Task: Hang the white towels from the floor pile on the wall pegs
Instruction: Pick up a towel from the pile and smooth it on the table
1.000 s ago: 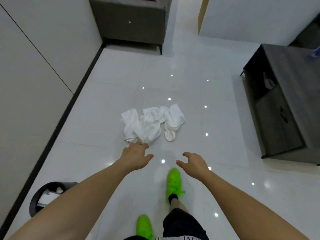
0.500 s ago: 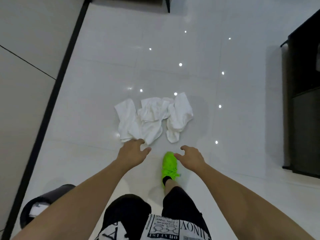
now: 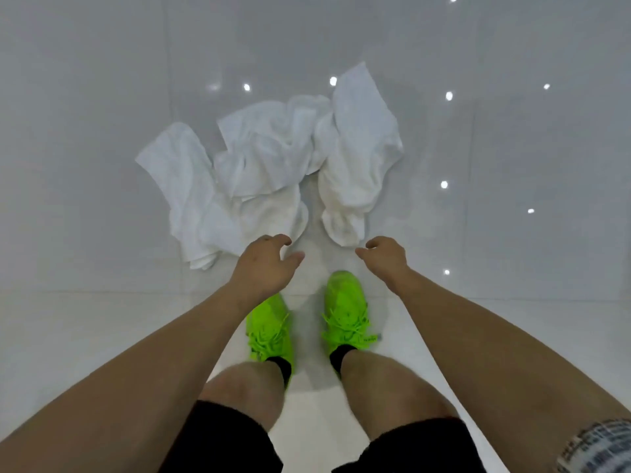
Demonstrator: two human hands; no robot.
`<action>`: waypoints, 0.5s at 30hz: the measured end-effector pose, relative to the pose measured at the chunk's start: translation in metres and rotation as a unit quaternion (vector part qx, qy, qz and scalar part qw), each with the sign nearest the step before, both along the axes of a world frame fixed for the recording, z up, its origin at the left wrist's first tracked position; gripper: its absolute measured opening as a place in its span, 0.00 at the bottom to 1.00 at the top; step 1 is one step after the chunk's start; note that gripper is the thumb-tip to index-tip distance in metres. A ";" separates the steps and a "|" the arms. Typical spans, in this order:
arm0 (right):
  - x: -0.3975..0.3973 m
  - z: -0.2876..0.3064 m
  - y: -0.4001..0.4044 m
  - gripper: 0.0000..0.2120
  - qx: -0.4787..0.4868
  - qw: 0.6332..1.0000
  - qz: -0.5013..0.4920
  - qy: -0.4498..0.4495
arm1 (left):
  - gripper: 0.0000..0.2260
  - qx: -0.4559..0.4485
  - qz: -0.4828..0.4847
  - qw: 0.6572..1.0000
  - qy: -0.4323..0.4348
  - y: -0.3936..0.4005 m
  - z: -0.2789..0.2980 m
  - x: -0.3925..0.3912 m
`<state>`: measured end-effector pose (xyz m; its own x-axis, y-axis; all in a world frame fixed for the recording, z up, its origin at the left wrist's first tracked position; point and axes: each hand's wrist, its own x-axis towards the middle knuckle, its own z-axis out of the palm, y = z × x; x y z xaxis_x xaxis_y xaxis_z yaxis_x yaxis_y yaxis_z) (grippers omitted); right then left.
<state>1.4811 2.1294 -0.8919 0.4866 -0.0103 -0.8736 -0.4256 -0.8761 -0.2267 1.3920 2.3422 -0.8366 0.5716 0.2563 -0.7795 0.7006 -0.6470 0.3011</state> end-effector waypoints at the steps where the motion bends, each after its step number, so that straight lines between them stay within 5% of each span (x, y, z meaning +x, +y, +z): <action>1: -0.003 -0.030 0.000 0.16 0.001 1.000 -0.030 0.011 | 0.22 0.000 -0.007 1.000 0.002 0.000 -0.025 -0.002; 7: -0.010 -0.133 0.005 0.08 -0.003 0.990 -0.139 0.012 | 0.21 0.000 -0.066 0.997 0.041 0.001 -0.109 -0.028; 15: -0.006 -0.088 0.026 0.10 0.034 0.991 -0.128 -0.032 | 0.20 -0.018 -0.084 0.996 0.008 -0.002 -0.067 -0.019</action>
